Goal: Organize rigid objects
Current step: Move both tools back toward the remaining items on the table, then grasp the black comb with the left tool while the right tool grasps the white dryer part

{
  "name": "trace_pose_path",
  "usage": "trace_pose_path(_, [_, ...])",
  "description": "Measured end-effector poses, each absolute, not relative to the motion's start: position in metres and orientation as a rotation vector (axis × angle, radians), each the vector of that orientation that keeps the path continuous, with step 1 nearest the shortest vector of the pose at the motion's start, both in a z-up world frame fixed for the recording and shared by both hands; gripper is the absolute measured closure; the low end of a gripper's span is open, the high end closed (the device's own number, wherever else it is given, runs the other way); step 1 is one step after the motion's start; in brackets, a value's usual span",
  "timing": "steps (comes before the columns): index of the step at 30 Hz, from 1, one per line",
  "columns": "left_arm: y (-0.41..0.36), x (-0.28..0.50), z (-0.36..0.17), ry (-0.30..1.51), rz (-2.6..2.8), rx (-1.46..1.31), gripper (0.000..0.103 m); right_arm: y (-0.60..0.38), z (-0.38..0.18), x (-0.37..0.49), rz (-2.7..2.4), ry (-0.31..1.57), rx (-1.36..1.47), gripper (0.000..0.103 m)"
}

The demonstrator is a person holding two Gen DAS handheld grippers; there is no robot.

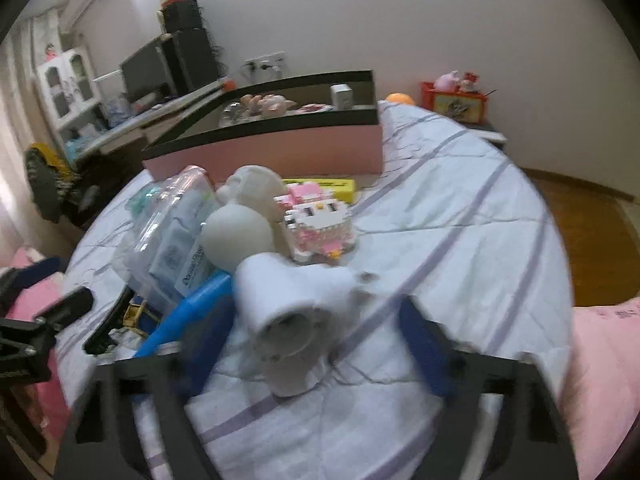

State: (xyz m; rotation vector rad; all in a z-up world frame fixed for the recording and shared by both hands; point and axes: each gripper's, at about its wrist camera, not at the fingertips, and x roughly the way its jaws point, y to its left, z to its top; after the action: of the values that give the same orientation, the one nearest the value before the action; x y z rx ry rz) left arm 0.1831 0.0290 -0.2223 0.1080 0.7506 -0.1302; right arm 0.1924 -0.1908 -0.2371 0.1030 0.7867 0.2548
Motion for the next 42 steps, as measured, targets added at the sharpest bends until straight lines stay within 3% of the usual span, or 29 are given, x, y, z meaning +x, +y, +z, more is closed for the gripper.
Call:
trace_pose_path(7, [0.009, 0.186, -0.234, 0.791, -0.212, 0.156, 0.000, -0.201, -0.234, 0.186, 0.234, 0.777, 0.090, 0.041])
trace_pose_path(9, [0.006, 0.191, -0.241, 0.821, -0.224, 0.151, 0.005, -0.203, -0.234, 0.187, 0.237, 0.775, 0.097, 0.041])
trace_pose_path(11, [0.003, 0.195, -0.247, 0.848, -0.238, 0.145, 0.025, -0.204, -0.234, 0.189, 0.234, 0.770, 0.095, 0.041])
trace_pose_path(13, [0.003, 0.196, -0.247, 0.844, -0.249, 0.136, 0.029, -0.203, -0.234, 0.189, 0.230, 0.765, 0.092, 0.041])
trace_pose_path(15, [0.005, 0.197, -0.244, 0.846, -0.269, 0.127, 0.039, -0.202, -0.235, 0.189, 0.231, 0.765, 0.092, 0.041])
trace_pose_path(17, [0.007, 0.198, -0.243, 0.849, -0.286, 0.122, 0.042, -0.203, -0.234, 0.189, 0.232, 0.766, 0.096, 0.041])
trace_pose_path(19, [0.011, 0.196, -0.242, 0.844, -0.278, 0.134, 0.052, -0.203, -0.234, 0.190, 0.233, 0.765, 0.100, 0.040])
trace_pose_path(21, [0.014, 0.196, -0.242, 0.838, -0.250, 0.148, 0.073, -0.203, -0.236, 0.192, 0.229, 0.766, 0.100, 0.040])
trace_pose_path(23, [0.018, 0.198, -0.243, 0.840, -0.252, 0.130, 0.077, -0.202, -0.237, 0.193, 0.225, 0.763, 0.100, 0.040])
trace_pose_path(34, [0.014, 0.212, -0.244, 0.820, -0.248, 0.109, 0.082, -0.200, -0.237, 0.204, 0.200, 0.776, 0.104, 0.033])
trace_pose_path(35, [0.014, 0.212, -0.244, 0.812, -0.250, 0.115, 0.087, -0.201, -0.236, 0.205, 0.203, 0.775, 0.110, 0.033])
trace_pose_path(42, [0.021, 0.206, -0.237, 0.793, -0.258, 0.080, 0.087, -0.199, -0.235, 0.204, 0.214, 0.770, 0.095, 0.038])
